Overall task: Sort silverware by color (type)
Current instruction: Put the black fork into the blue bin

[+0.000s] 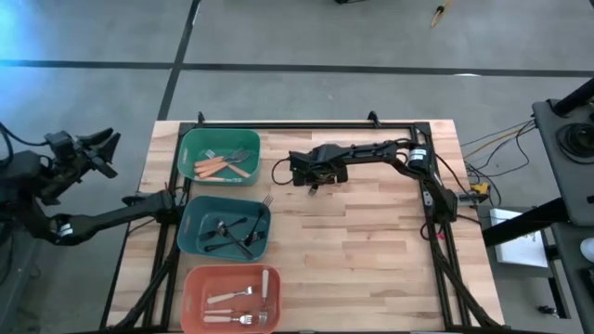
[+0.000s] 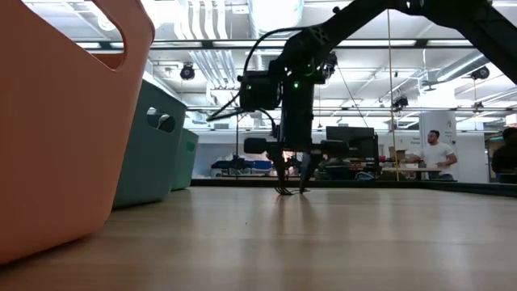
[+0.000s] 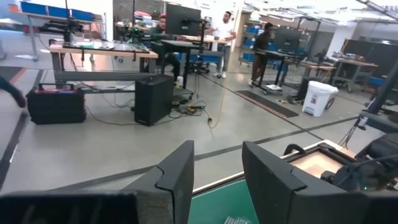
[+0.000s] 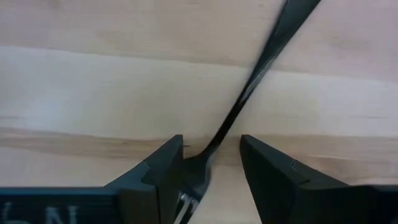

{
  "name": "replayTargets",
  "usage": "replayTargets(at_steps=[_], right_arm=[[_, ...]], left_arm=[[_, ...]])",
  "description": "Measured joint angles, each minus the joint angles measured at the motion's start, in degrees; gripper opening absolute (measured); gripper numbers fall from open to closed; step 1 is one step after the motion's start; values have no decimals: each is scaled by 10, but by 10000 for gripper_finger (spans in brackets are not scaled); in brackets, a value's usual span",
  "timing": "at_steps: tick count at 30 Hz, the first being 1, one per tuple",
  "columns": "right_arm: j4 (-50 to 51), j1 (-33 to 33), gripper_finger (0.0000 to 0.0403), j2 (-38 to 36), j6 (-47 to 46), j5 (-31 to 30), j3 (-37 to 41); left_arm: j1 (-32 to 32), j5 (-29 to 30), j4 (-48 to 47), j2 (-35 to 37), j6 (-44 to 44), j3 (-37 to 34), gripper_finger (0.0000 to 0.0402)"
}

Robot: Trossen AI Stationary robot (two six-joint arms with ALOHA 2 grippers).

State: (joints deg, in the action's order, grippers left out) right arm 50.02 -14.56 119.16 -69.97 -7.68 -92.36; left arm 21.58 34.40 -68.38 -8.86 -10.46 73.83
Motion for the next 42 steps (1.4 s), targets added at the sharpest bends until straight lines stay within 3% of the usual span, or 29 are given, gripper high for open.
replayTargets(at_steps=[8, 16, 26, 35, 42], right_arm=[[-2, -3, 121, 25, -8, -3, 1], [-7, -3, 17, 28, 16, -2, 2], [-15, -5, 10, -12, 99, 42, 1], [-15, -5, 9, -102, 143, 36, 0], [-111, 4, 9, -160, 188, 37, -1]], left_arm=[[0, 2, 1, 0, -4, 0, 119], [0, 2, 2, 0, -5, 0, 119], [0, 2, 2, 0, -5, 0, 119], [0, 0, 1, 0, -28, -1, 119], [-1, -93, -21, 0, -119, -40, 119]])
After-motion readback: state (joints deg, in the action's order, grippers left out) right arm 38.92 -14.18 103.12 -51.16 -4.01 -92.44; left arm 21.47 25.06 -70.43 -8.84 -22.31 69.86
